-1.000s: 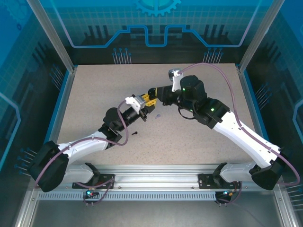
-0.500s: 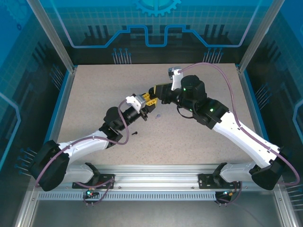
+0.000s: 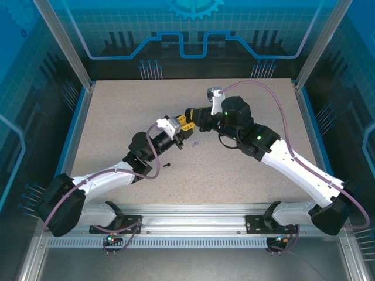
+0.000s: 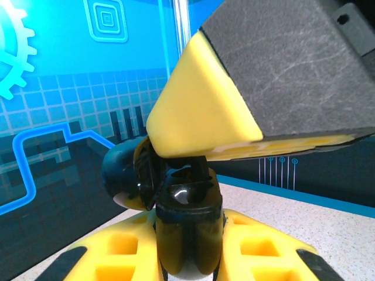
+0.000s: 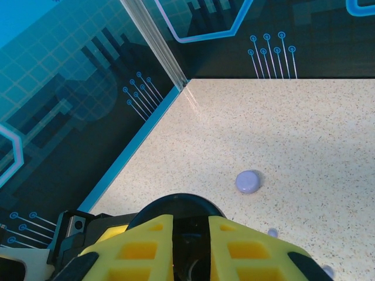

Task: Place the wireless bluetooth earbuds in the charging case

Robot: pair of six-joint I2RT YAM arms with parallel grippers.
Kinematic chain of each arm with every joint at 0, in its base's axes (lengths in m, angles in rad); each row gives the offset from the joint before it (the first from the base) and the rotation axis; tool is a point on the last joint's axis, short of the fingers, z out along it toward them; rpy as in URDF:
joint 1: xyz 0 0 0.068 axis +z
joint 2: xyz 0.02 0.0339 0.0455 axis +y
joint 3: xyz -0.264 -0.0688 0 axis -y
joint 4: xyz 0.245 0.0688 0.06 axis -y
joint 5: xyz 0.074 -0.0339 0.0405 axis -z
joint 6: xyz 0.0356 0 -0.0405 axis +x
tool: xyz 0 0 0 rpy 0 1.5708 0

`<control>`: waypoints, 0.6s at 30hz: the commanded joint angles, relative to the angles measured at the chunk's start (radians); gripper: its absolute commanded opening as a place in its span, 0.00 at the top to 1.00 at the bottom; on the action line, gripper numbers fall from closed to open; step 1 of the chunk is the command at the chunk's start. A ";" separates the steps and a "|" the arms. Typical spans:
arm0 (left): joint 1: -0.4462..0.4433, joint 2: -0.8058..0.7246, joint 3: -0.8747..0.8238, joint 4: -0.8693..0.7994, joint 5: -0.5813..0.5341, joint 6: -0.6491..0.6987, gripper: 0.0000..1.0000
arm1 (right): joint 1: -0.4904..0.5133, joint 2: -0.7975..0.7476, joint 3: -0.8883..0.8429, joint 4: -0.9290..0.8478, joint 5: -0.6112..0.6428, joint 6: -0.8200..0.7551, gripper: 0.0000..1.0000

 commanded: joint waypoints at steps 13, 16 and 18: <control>-0.012 -0.011 0.039 0.027 0.004 -0.001 1.00 | -0.034 -0.015 -0.002 -0.001 -0.020 0.034 0.56; -0.012 -0.011 0.036 0.028 0.002 -0.006 1.00 | -0.050 -0.017 0.041 -0.016 -0.031 0.038 0.42; -0.012 -0.010 0.033 0.030 -0.003 -0.009 1.00 | -0.067 -0.027 0.061 -0.018 -0.047 0.044 0.34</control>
